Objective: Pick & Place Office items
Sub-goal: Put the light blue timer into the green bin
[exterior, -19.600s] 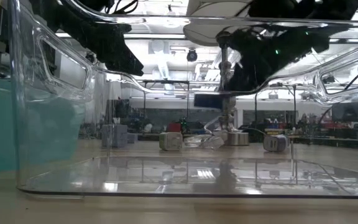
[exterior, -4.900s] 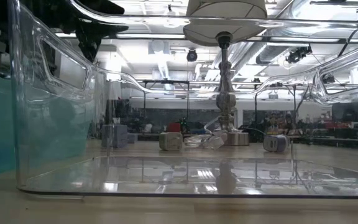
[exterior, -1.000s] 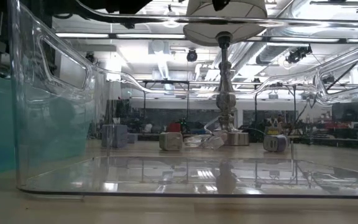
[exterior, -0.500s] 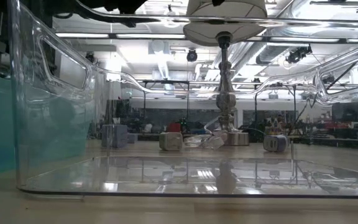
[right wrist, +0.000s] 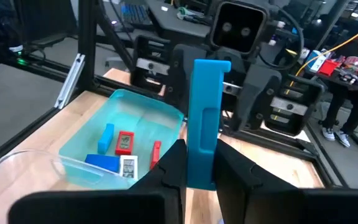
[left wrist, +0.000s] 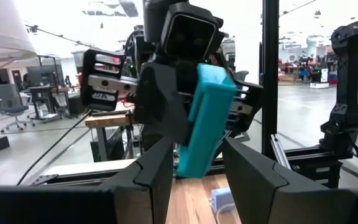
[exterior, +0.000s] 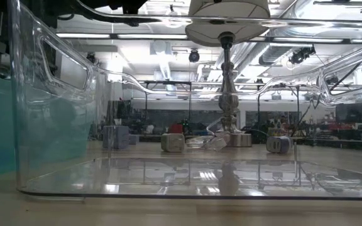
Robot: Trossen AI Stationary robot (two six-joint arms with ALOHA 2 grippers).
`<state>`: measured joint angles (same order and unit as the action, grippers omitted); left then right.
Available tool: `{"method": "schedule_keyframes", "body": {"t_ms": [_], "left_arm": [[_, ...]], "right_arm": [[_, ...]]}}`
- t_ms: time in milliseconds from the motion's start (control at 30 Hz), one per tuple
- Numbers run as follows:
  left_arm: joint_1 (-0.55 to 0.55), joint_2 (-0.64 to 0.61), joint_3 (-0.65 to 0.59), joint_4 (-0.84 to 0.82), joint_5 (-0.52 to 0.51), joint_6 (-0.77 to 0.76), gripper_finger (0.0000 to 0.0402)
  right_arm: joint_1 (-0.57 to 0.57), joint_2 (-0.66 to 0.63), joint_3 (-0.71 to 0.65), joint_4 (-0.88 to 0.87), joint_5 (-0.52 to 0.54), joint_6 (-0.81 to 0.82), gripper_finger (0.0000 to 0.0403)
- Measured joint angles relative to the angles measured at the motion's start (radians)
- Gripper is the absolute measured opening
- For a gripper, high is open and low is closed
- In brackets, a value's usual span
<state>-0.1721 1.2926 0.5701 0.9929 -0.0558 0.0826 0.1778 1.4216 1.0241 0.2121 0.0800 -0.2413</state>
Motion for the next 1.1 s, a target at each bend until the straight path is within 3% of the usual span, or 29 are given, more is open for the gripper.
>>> {"method": "schedule_keyframes", "body": {"t_ms": [1100], "left_arm": [[0.041,0.000,0.005,0.097,0.005,0.038,0.0135]], "right_arm": [[-0.059,0.011,0.000,0.038,-0.038,0.000,0.0048]]}}
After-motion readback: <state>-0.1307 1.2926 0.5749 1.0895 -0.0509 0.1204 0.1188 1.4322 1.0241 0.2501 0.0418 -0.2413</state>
